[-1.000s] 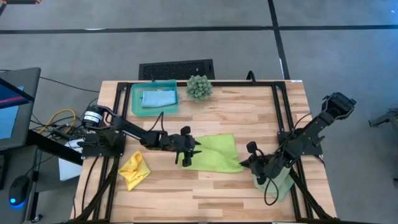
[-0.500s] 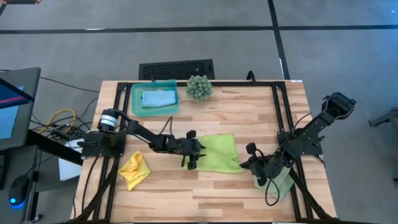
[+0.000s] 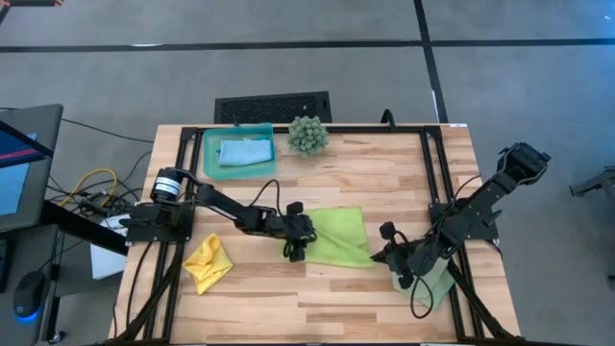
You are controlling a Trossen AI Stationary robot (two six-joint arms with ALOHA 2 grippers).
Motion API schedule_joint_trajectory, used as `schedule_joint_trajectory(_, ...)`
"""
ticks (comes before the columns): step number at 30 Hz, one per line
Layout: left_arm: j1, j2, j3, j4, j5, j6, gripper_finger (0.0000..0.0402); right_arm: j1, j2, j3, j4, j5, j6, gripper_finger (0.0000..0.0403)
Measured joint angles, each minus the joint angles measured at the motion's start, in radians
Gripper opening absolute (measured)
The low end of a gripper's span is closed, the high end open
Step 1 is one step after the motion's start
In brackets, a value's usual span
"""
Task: Fold microfiber towels
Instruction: Fold the light green microfiber cloth
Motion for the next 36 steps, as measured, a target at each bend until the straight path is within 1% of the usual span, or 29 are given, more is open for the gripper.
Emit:
schedule_joint_trajectory(5,-0.022,-0.015,0.051,-0.025,-0.006,0.042,0.0157,0.000,0.000,0.000,0.000,-0.008,0.001,0.0016)
schedule_joint_trajectory(8,-0.046,-0.026,0.104,0.016,-0.042,0.109,0.0157,0.000,0.000,0.000,0.016,-0.057,0.002,0.0014)
schedule_joint_trajectory(10,-0.057,0.006,0.136,0.076,-0.063,0.194,0.0157,0.001,0.000,0.000,0.021,-0.080,0.002,0.0014)
schedule_joint_trajectory(13,-0.063,0.096,0.185,0.185,-0.071,0.332,0.0157,0.000,0.000,0.000,0.031,-0.079,-0.003,0.0016)
schedule_joint_trajectory(16,-0.058,0.178,0.272,0.187,-0.073,0.356,0.0158,0.000,0.000,0.000,0.031,-0.077,-0.005,0.0015)
schedule_joint_trajectory(18,-0.056,0.213,0.332,0.102,-0.058,0.342,0.0157,0.000,0.000,0.000,0.031,-0.077,-0.005,0.0014)
schedule_joint_trajectory(20,-0.055,0.242,0.394,-0.016,-0.032,0.341,0.0157,0.000,0.000,0.000,0.030,-0.076,-0.005,0.0013)
schedule_joint_trajectory(23,-0.057,0.253,0.468,-0.191,-0.006,0.335,0.0158,0.000,0.000,0.000,0.030,-0.072,-0.004,0.0013)
schedule_joint_trajectory(27,-0.058,0.259,0.532,-0.335,-0.026,0.297,0.0153,0.000,0.000,0.000,0.029,-0.045,0.040,0.0016)
schedule_joint_trajectory(29,-0.061,0.259,0.548,-0.373,-0.034,0.300,0.0140,0.008,0.000,0.000,0.021,-0.024,0.044,0.0014)
schedule_joint_trajectory(32,-0.067,0.259,0.563,-0.442,-0.061,0.292,0.0109,0.037,0.001,-0.001,0.017,0.021,0.044,0.0010)
schedule_joint_trajectory(36,-0.074,0.254,0.602,-0.601,-0.107,0.263,0.0065,0.083,0.001,-0.001,0.014,0.060,0.045,0.0010)
